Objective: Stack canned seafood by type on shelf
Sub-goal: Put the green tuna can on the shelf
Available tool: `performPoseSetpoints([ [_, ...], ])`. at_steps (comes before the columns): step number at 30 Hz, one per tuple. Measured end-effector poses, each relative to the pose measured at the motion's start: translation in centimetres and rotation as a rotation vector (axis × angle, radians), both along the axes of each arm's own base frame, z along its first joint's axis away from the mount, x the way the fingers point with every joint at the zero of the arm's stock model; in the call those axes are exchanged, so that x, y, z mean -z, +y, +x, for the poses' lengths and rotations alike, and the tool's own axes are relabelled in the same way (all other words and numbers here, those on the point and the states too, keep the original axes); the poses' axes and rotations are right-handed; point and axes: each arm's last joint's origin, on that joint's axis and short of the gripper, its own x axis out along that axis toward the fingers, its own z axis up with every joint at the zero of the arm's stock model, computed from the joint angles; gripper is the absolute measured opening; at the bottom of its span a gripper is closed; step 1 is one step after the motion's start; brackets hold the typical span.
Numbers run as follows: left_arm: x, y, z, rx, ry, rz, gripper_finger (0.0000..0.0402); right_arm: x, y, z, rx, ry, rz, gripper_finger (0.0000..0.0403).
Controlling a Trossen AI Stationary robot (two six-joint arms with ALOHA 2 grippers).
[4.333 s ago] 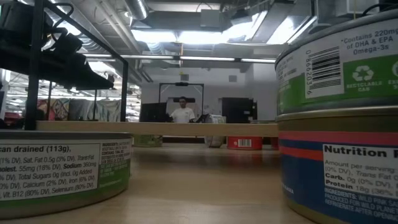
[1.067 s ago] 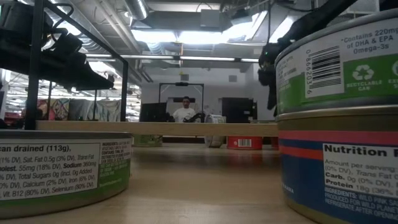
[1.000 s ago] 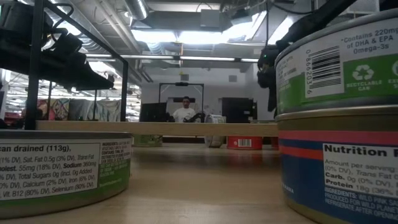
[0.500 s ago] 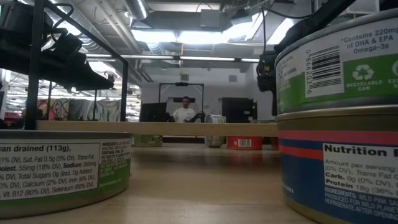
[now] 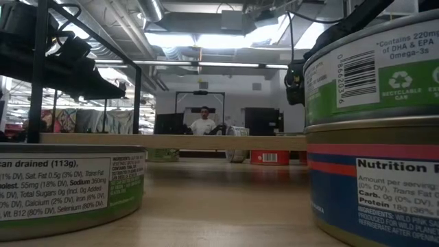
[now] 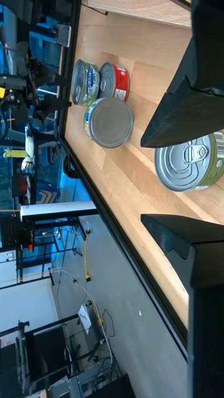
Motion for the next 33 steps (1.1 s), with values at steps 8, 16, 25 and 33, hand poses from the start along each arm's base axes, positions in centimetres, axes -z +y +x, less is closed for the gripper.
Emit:
performPoseSetpoints([
  [8, 0.0, 0.0, 0.0, 0.0, 0.0, 0.0, 0.018, 0.1, 1.6, 1.4, -0.069, 0.038, -0.054, 0.0275],
  [16, 0.0, 0.0, 0.0, 0.0, 0.0, 0.0, 0.018, 0.1, 1.6, 1.4, -0.068, 0.058, -0.076, 0.0275],
  [25, 0.0, 0.0, 0.0, 0.0, 0.0, 0.0, 0.018, 0.1, 1.6, 1.4, -0.068, 0.047, -0.059, 0.0275],
  [33, 0.0, 0.0, 0.0, 0.0, 0.0, 0.0, 0.018, 0.1, 1.6, 1.4, -0.067, 0.047, -0.059, 0.0275],
])
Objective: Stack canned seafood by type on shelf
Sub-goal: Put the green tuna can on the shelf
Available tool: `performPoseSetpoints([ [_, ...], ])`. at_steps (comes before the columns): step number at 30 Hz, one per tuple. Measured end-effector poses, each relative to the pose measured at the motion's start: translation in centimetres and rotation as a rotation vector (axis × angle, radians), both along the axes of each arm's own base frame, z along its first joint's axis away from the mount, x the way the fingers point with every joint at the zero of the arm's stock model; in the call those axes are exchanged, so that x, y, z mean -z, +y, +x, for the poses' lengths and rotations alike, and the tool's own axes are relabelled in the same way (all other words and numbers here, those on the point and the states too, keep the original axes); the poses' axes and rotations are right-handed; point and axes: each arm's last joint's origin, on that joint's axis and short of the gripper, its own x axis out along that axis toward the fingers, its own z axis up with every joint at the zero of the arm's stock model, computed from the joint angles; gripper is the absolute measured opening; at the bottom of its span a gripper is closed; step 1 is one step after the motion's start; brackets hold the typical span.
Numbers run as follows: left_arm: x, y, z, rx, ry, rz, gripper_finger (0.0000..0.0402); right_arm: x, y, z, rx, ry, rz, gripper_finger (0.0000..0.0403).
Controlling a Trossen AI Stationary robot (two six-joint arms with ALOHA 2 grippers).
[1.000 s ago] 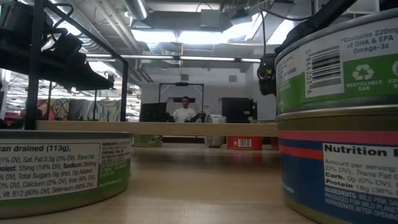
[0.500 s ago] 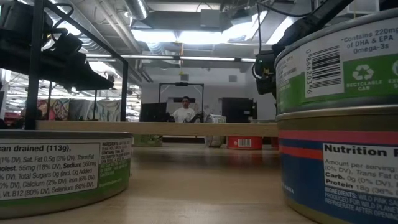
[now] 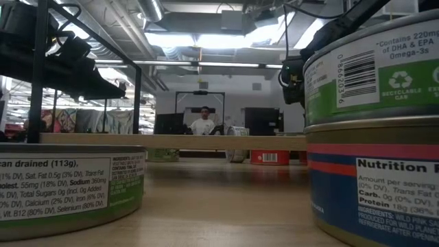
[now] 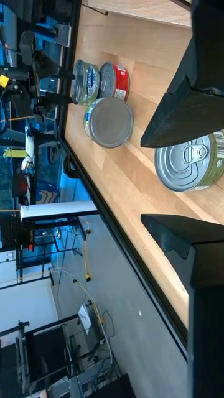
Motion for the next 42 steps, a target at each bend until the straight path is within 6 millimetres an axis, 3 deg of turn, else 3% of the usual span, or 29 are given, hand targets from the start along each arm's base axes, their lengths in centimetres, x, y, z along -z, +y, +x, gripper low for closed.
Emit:
performPoseSetpoints([
  [10, 0.0, 0.0, 0.0, 0.0, 0.0, 0.0, 0.018, 0.0, 0.0, 0.0, 0.001, 0.002, -0.002, 0.027],
  [20, 0.0, 0.0, 0.0, 0.0, 0.001, 0.0, 0.018, 0.0, 0.0, 0.0, 0.005, 0.008, -0.008, 0.0203],
  [30, 0.0, 0.0, 0.0, 0.0, 0.001, 0.0, 0.018, 1.7, -0.4, 0.7, 0.015, 0.001, 0.09, 0.0166],
  [42, 0.0, 0.0, 0.0, 0.001, 0.001, 0.0, 0.018, 0.9, -0.8, 1.4, 0.006, -0.047, 0.087, 0.0037],
])
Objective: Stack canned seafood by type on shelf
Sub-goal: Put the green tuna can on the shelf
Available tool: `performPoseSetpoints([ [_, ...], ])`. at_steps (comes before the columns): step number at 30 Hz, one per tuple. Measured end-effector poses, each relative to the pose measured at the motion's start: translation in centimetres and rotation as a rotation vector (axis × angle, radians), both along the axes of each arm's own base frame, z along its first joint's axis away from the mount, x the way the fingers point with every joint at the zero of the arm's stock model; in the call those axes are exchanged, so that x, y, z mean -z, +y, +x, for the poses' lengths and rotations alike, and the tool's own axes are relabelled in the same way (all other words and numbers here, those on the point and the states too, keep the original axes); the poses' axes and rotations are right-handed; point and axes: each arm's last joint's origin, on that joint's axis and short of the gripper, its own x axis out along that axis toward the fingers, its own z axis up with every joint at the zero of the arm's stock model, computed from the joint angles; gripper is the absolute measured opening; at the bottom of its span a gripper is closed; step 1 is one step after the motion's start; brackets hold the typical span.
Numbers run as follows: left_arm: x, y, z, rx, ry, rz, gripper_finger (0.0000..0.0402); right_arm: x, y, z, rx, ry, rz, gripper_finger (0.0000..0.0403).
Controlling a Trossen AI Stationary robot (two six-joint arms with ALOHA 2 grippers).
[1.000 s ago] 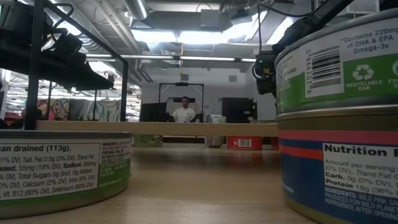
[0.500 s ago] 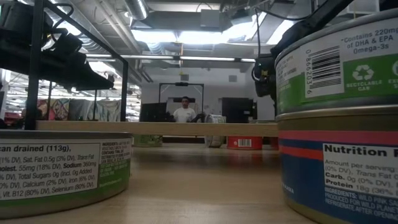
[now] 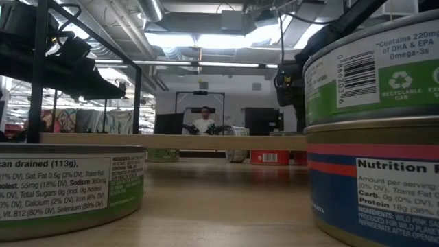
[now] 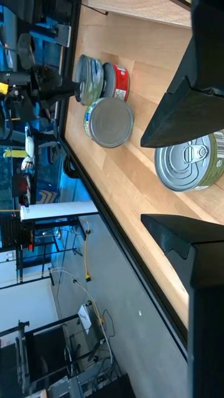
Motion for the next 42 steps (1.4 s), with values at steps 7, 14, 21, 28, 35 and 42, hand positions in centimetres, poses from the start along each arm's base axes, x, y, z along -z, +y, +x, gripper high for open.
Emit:
performPoseSetpoints([
  [7, 0.01, 0.0, 0.0, 0.0, 0.0, 0.0, 0.018, -0.4, -0.2, 0.21, 0.002, -0.004, -0.013, 0.0008],
  [14, -0.01, 0.0, 0.0, 0.0, 0.0, 0.0, 0.018, -0.48, -0.22, 0.25, 0.003, -0.008, -0.012, 0.0002],
  [21, -0.01, 0.0, 0.0, -0.001, 0.0, 0.0, 0.018, -0.55, -0.1, 0.35, -0.008, -0.045, 0.035, 0.0001],
  [28, 0.0, 0.0, 0.0, -0.001, 0.0, 0.0, 0.018, -0.58, -0.05, 0.38, 0.01, -0.053, 0.062, 0.0001],
  [35, 0.01, 0.0, 0.0, 0.0, 0.0, 0.0, 0.018, -0.72, 0.13, 0.51, -0.001, -0.107, 0.134, 0.0],
  [42, -0.01, 0.0, 0.0, 0.0, 0.0, 0.0, 0.018, -0.8, 0.17, 0.54, 0.011, -0.117, 0.159, 0.0],
])
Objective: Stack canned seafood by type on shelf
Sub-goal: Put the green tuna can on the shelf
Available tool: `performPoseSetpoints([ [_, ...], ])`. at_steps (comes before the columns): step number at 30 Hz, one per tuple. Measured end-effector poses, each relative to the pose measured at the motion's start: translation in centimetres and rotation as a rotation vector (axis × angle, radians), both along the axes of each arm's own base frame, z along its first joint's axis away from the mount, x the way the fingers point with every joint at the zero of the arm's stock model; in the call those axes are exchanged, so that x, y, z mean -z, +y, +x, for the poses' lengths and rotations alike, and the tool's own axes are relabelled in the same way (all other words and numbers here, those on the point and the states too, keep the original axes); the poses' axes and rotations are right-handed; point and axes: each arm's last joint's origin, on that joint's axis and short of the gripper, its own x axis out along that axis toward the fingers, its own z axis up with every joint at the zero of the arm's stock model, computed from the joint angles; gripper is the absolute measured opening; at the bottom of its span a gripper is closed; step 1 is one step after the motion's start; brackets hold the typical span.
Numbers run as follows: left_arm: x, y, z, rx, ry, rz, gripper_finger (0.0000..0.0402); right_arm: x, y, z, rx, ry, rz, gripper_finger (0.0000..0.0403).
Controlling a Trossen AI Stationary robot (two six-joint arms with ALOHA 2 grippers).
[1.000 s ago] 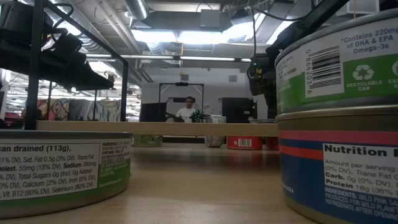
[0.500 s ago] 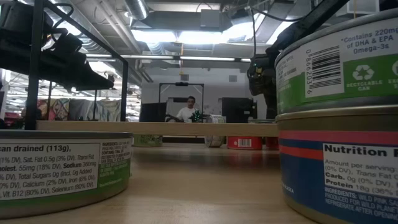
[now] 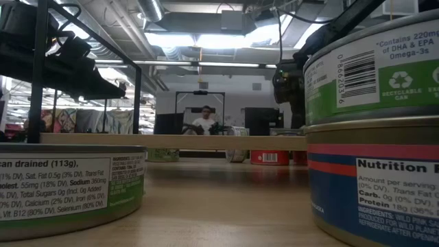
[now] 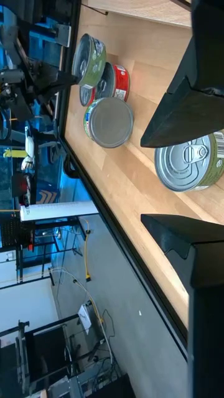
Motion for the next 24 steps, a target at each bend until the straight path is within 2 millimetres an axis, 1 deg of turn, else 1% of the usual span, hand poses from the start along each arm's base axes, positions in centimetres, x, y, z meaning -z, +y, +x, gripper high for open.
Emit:
performPoseSetpoints([
  [6, 0.0, 0.0, 0.0, 0.0, 0.0, 0.0, 0.018, -0.3, -0.1, -0.1, 0.002, -0.077, 0.106, 0.0],
  [12, 0.0, 0.0, 0.0, 0.0, 0.0, 0.0, 0.018, -0.5, 0.2, 0.0, -0.023, -0.135, 0.194, 0.0],
  [17, 0.0, 0.0, 0.0, -0.001, 0.0, 0.0, 0.018, -0.4, 1.6, 0.4, -0.066, -0.095, 0.227, 0.0],
  [24, 0.0, 0.0, 0.0, 0.0, 0.0, 0.0, 0.018, -0.4, 4.5, 1.9, -0.183, -0.068, 0.23, 0.0],
])
